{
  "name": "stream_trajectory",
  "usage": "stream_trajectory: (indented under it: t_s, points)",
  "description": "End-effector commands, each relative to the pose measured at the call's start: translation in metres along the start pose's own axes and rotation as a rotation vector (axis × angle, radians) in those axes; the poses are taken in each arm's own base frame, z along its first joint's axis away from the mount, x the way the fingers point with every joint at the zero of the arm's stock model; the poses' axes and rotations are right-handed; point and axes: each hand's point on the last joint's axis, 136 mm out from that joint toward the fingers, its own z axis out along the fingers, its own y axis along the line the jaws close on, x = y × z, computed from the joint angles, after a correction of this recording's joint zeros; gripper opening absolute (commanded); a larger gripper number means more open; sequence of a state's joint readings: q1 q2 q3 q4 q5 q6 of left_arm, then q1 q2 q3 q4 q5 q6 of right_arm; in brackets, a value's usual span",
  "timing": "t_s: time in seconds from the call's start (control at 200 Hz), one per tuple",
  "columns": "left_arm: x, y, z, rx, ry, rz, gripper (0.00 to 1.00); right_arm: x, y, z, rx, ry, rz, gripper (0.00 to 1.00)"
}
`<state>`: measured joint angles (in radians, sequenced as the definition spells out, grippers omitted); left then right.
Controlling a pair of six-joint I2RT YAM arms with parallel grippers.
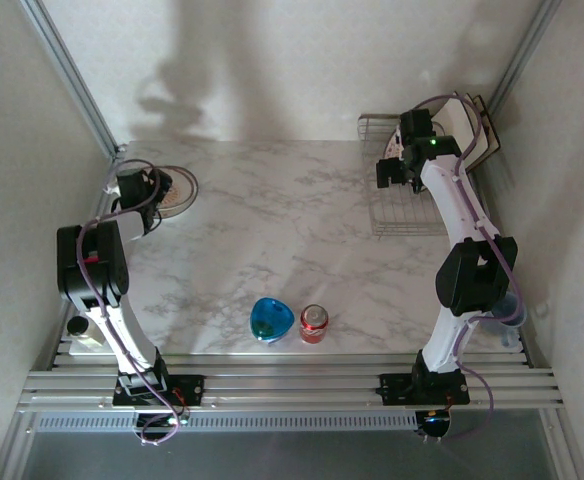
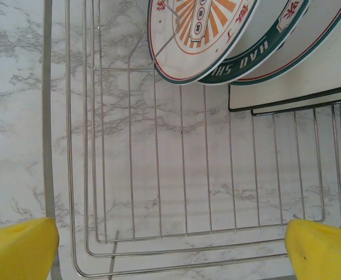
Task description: Unload the plates from the dish rack
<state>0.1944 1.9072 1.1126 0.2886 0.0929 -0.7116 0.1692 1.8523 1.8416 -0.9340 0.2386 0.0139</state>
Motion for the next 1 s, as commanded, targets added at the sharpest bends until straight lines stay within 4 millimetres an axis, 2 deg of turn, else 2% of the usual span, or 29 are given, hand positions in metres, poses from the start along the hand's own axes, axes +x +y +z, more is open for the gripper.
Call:
stream_trajectory:
  t_s: [0.0, 0.195, 0.27, 0.355, 0.671, 0.996]
  points:
    - [-0.025, -0.024, -0.019, -0.016, -0.078, 0.105, 1.0, 0.0, 0.002, -0.01, -0.009, -0.019, 0.004, 0.99]
    - [-0.025, -0.032, -0.025, -0.036, -0.088, 0.168, 1.0, -0.001, 0.002, -0.012, -0.008, -0.022, 0.004, 0.99]
    - [-0.016, -0.032, -0.026, -0.035, -0.065, 0.186, 1.0, -0.001, 0.002, -0.012, -0.006, -0.022, 0.004, 0.99]
    - [-0.005, -0.026, -0.027, -0.054, -0.04, 0.216, 1.0, -0.001, 0.002, -0.012, -0.008, -0.027, 0.006, 0.99]
    - [0.014, -0.01, -0.034, -0.067, 0.0, 0.223, 0.99, 0.0, 0.003, -0.011, -0.013, -0.026, 0.006, 0.99]
    - [0.014, -0.004, -0.038, -0.125, 0.031, 0.33, 1.0, 0.001, 0.005, -0.011, -0.024, -0.028, 0.013, 0.99]
